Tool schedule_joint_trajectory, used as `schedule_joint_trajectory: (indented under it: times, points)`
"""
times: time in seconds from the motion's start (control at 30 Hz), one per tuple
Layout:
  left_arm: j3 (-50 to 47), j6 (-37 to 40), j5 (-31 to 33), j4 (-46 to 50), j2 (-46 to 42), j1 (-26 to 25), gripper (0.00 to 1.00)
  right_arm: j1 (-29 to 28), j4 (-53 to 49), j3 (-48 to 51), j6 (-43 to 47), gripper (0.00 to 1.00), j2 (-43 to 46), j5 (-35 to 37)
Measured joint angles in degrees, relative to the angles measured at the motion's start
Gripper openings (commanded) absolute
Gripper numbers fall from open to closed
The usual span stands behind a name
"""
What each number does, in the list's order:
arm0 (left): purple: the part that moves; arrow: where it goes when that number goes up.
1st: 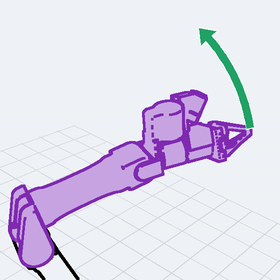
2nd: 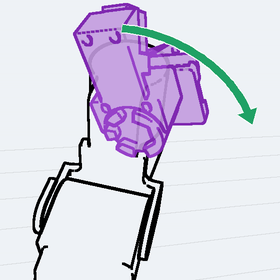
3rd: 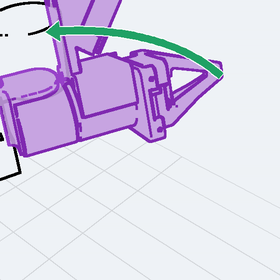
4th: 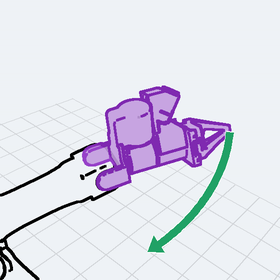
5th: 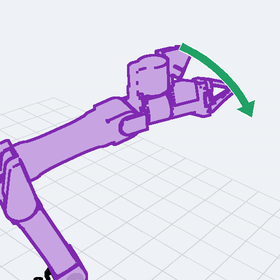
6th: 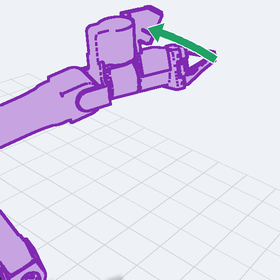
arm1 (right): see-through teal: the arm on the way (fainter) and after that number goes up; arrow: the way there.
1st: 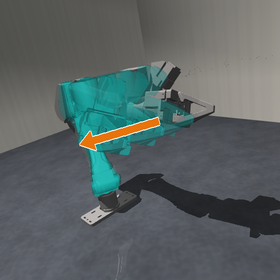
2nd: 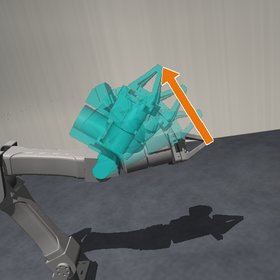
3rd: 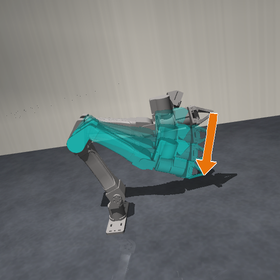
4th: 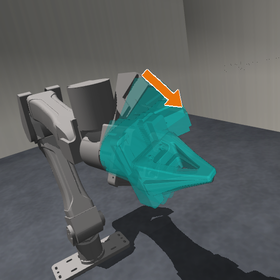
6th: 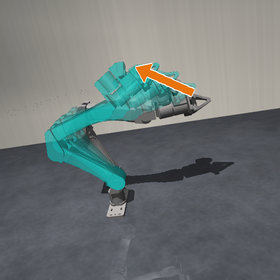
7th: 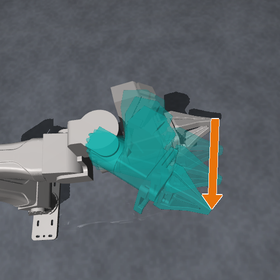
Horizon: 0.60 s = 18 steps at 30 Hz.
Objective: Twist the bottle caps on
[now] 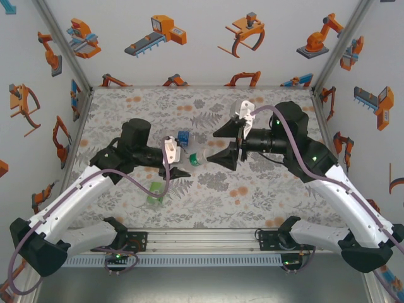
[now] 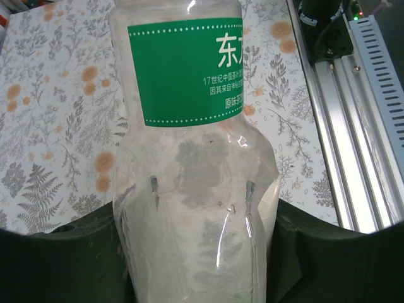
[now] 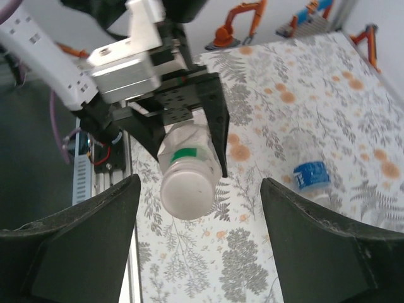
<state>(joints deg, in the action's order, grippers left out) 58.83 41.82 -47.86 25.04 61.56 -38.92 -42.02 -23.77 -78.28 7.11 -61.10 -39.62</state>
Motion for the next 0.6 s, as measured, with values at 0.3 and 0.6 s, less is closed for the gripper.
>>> schedule_joint_trajectory:
  times: [0.3,0.6]
  points:
    - [1.2,-1.11,-0.2,0.7,-0.26,-0.11,0.0,0.0,0.02,0.17,5.16,0.6,-2.4,-5.4]
    - [1.42,-1.38,-0.17,1.2,-0.26,-0.11,0.0,0.0,0.11,1.09,6.03,0.52,-2.6,-5.55]
